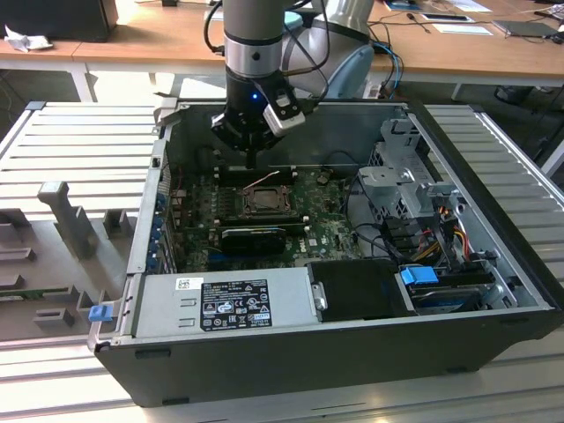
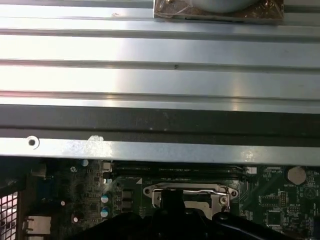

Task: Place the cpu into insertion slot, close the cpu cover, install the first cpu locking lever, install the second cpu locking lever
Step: 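Install the first cpu locking lever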

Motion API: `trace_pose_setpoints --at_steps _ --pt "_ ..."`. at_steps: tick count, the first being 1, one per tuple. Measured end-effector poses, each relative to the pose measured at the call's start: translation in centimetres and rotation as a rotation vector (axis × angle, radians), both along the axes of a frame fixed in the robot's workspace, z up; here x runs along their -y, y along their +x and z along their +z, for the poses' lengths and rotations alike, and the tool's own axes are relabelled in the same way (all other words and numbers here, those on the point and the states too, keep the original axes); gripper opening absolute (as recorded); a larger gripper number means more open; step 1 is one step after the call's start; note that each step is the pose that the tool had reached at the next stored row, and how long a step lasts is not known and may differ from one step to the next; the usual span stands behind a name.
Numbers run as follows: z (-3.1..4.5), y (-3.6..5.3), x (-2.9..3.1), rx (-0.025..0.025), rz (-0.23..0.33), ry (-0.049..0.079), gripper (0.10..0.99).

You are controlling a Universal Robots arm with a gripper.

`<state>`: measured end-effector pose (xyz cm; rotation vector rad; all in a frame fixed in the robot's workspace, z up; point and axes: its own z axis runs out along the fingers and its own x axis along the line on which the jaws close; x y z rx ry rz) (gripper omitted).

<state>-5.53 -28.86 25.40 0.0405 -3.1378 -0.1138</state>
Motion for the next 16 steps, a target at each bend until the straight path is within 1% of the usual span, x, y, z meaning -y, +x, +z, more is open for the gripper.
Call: trace_pose_setpoints --at_steps 1,2,16 --pt "-0.01 0.04 0.03 -0.0001 0.0 0.026 0.106" --pt "-0.06 0.06 0.06 0.0 0.0 0.032 0.106" --pt "-0.28 0.17 0.1 -0.0001 0.001 0.032 0.106"
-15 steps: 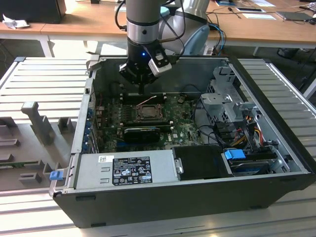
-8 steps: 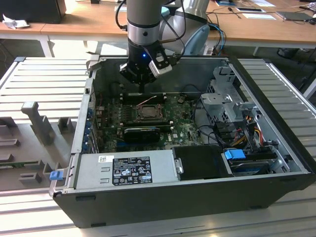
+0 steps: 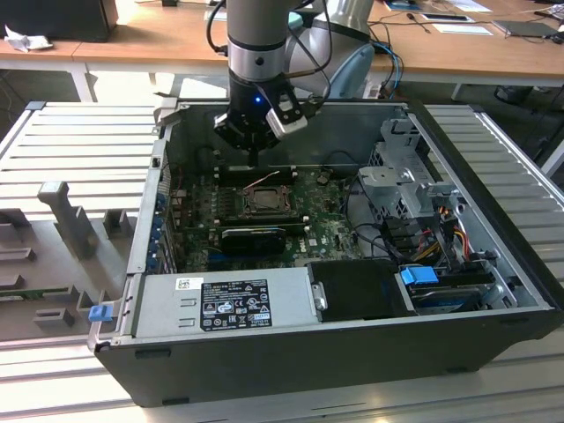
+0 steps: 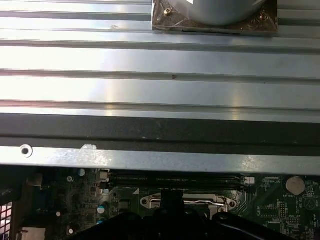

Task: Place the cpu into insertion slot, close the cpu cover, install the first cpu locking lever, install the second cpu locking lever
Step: 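Install the first cpu locking lever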

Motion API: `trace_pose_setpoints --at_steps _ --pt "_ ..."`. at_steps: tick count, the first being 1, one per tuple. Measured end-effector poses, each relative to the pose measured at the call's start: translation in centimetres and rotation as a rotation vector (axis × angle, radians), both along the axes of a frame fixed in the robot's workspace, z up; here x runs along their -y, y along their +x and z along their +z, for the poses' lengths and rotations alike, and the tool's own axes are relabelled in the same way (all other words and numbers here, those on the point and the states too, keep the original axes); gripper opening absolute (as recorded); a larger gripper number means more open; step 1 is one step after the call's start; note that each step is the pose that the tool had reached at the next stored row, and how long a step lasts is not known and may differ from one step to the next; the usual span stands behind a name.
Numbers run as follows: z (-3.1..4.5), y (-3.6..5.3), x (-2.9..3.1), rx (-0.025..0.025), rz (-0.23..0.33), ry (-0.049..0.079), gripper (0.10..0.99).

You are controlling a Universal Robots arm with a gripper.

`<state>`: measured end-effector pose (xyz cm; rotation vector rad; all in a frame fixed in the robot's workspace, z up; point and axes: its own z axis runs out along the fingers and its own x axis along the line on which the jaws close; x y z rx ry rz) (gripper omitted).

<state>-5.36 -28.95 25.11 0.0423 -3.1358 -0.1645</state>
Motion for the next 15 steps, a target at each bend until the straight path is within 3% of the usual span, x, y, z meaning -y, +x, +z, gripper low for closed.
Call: trace_pose_setpoints --at_steps 6,11,13,15 --pt "-0.23 0.43 0.0 0.0001 0.011 0.001 0.106" --pt "-1.13 0.9 0.0 0.0016 0.023 0.001 0.106" --pt "-1.4 0.95 0.0 0.0064 0.023 0.0 0.106" --pt "-1.44 0.96 0.0 0.016 0.051 0.0 0.106"
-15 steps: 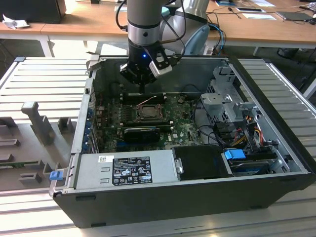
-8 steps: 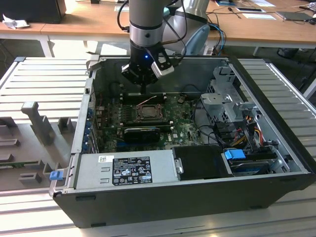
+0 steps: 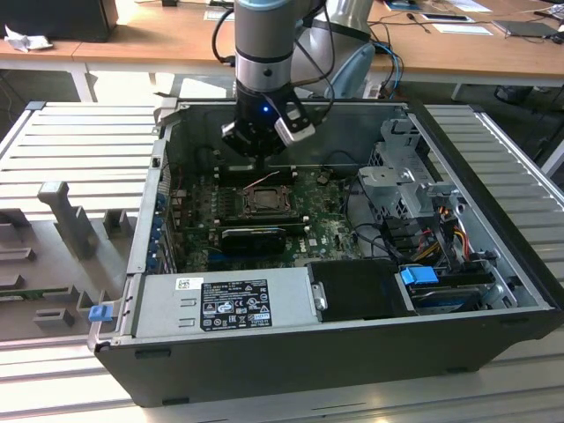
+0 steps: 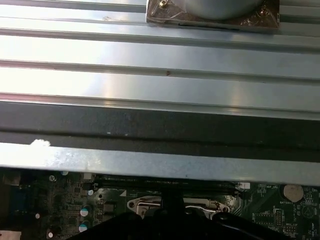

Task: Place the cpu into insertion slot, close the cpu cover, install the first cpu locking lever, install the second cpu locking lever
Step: 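Install the first cpu locking lever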

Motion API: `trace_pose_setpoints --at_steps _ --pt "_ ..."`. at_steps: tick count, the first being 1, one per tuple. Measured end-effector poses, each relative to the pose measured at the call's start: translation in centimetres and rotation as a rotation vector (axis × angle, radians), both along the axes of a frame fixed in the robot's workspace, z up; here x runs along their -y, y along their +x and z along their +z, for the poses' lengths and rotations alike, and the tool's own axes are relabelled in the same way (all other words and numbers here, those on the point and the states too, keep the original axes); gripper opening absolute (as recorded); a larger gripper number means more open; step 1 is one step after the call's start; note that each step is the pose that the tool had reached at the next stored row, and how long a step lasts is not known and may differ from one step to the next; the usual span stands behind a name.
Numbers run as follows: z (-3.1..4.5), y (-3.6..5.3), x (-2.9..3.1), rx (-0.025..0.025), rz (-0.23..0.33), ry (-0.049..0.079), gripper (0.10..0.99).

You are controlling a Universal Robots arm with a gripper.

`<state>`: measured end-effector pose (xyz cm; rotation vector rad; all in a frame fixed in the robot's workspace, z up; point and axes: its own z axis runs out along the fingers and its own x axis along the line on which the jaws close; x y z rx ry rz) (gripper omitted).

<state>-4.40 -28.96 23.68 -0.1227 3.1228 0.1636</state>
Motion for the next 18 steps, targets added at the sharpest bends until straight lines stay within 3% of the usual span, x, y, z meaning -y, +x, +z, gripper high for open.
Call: trace_pose_setpoints --at_steps 2,9,18 --pt "-0.1 0.04 -0.01 0.0028 0.014 0.001 0.106" --pt "-1.01 0.91 0.0 0.0026 0.014 0.001 0.106" --pt "-1.66 1.56 -0.08 0.0026 0.014 0.004 0.106"
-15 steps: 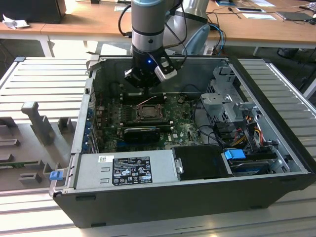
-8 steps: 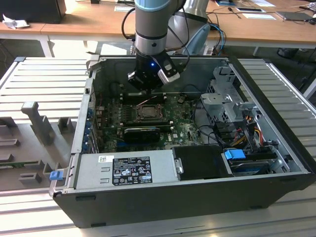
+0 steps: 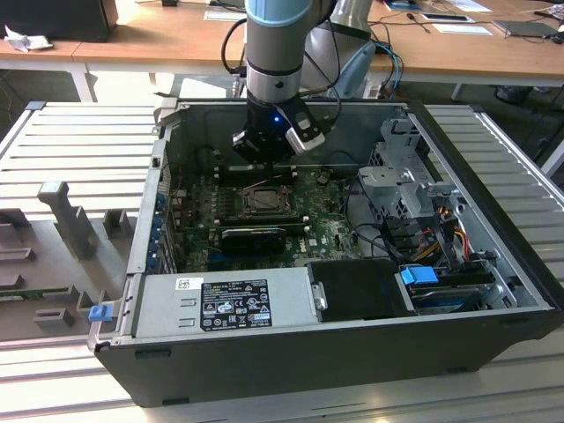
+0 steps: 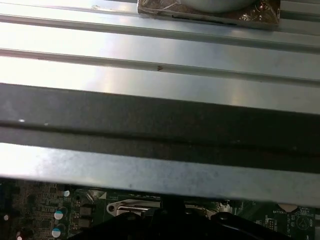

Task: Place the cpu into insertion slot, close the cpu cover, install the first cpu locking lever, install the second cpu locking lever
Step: 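Install the first cpu locking lever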

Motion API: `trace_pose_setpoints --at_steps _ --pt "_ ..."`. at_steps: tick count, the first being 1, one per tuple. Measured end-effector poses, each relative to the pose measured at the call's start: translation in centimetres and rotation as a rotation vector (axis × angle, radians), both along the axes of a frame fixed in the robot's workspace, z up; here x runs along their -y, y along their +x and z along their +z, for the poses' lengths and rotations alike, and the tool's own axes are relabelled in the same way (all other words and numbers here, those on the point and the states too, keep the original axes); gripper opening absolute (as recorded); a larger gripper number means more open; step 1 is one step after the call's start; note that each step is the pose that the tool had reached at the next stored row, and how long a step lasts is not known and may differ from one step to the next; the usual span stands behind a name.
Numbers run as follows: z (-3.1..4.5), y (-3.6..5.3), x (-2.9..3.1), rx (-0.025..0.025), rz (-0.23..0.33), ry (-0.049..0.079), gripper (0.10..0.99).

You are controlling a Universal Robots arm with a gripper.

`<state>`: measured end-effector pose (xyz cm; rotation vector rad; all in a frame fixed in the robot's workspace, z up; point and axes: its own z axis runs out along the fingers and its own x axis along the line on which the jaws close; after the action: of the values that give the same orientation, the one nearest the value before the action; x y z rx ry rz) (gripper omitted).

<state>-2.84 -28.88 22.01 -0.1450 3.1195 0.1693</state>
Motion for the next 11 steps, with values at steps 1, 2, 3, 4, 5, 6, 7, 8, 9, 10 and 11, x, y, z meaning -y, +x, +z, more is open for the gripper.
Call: trace_pose_setpoints --at_steps 1,2,3,4,5,6,7,8,9,10,11 --pt "-0.05 0.07 -0.03 0.0 0.0 0.001 0.106" --pt "-0.14 0.19 -0.07 0.0 0.0 0.003 0.106" --pt "-0.23 0.33 -0.1 0.0001 0.0 0.006 0.106" --pt "-0.31 0.45 -0.11 -0.0001 0.0 0.007 0.106" --pt "-0.37 0.61 -0.12 -0.0001 0.0 0.007 0.106" --pt "-0.39 0.68 -0.12 0.0 0.0 0.007 0.106" --pt "-0.42 0.75 -0.11 -0.0001 0.0 0.007 0.106" --pt "-0.44 0.8 -0.12 0.0 0.001 0.007 0.106" --pt "-0.5 0.83 -0.11 0.0001 0.001 0.007 0.106" --pt "-0.56 0.83 -0.07 -0.0001 0.001 0.007 0.106" --pt "-0.66 0.83 -0.04 0.0001 0.001 0.007 0.106"
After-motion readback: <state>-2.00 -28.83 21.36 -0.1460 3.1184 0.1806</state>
